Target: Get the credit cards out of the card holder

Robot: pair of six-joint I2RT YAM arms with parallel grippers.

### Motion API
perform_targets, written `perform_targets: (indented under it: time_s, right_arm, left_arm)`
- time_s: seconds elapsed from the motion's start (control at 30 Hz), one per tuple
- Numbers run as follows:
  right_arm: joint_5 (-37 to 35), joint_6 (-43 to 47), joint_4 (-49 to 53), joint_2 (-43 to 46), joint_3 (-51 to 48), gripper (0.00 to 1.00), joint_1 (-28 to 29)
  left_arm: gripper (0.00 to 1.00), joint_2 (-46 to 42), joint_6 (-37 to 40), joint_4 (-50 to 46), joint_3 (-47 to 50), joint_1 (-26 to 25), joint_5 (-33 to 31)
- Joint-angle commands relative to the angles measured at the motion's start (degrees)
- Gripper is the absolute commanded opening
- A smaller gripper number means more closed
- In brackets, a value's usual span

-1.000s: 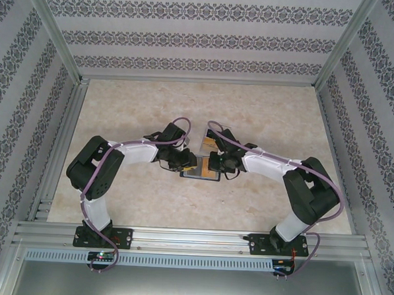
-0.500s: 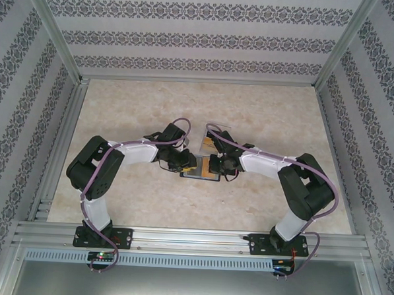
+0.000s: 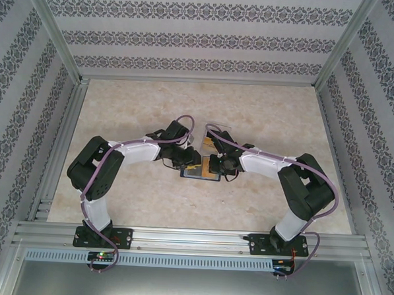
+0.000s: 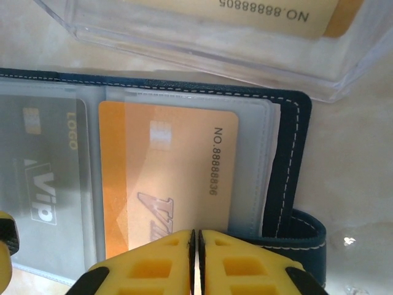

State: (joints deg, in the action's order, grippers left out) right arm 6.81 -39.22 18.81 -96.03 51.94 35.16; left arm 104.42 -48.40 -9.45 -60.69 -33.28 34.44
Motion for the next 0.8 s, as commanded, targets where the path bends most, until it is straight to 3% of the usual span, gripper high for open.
perform_targets:
  time_s: [0.0, 0.5, 0.77]
  right_arm:
    - [-2.2, 1.7, 5.2, 2.5, 2.0, 0.16, 1.0]
    - [-1.7, 2.0, 4.7, 0.3, 1.4, 0.16, 0.7]
    - [-1.2, 1.4, 3.3, -3.3, 0.2, 0.11, 0.7]
  left_arm:
    - [0.25, -0.2, 0.8, -0.8, -1.3, -0.7, 0.5]
    - [0.25, 1.7, 0.8, -2.2, -0.5, -0.7, -0.7]
    - [0.25, 1.3, 0.8, -1.5, -1.1, -0.8, 0.6]
